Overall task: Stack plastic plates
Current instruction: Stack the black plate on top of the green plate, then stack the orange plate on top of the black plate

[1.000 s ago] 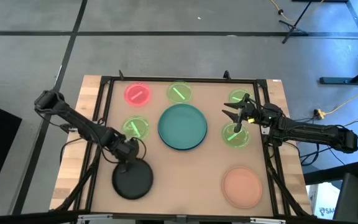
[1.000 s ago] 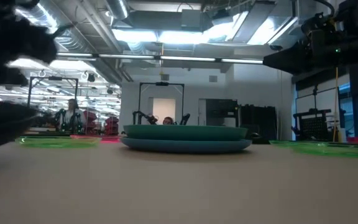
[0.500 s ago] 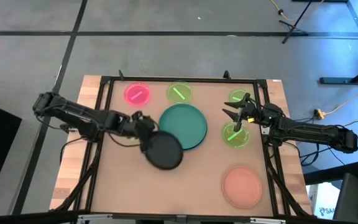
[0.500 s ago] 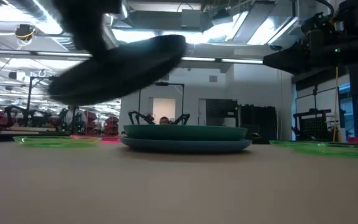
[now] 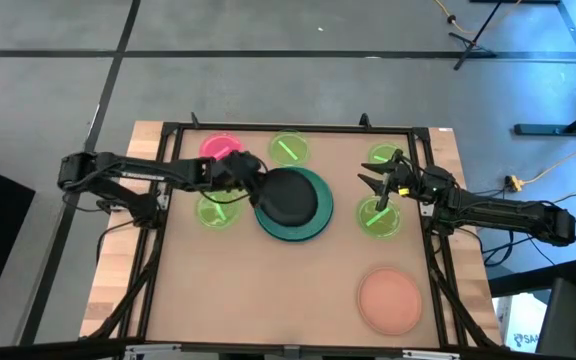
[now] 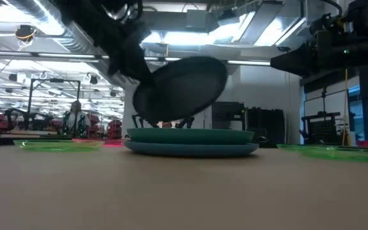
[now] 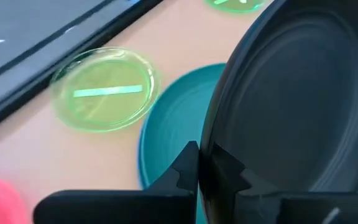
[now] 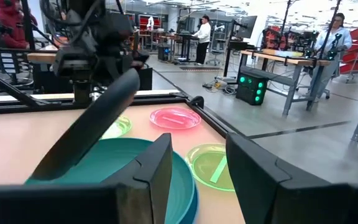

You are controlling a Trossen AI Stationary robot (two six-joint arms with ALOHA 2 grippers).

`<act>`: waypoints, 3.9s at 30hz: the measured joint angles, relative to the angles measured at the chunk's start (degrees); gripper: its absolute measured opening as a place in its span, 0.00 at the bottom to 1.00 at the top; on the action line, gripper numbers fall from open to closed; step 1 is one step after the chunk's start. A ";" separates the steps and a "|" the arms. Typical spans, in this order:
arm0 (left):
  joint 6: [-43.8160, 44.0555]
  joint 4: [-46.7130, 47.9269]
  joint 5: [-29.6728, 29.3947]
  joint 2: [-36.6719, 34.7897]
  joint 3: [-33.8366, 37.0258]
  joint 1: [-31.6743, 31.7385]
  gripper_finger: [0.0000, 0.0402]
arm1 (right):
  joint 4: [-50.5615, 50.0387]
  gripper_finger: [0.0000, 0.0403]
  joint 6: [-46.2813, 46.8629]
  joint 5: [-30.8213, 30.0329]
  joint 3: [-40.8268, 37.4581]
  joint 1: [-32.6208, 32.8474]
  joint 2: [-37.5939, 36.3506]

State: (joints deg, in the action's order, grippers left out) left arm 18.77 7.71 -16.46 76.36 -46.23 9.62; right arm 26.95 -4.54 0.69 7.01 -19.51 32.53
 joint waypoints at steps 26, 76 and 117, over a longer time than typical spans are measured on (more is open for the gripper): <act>-7.65 -8.24 -4.00 8.92 2.41 -5.15 0.32 | -10.91 0.37 1.35 1.30 2.31 0.05 0.01; -10.36 -43.21 -9.83 8.90 19.16 -27.88 0.32 | -42.92 0.35 38.81 -2.20 14.12 55.65 30.01; -9.95 -26.54 -21.82 -6.03 19.07 -36.56 0.32 | -29.81 0.01 28.46 -8.27 24.87 28.71 30.81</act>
State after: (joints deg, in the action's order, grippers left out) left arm 8.82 -18.83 -38.29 70.32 -27.16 -26.94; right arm -2.86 23.92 -7.58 31.88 9.19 63.35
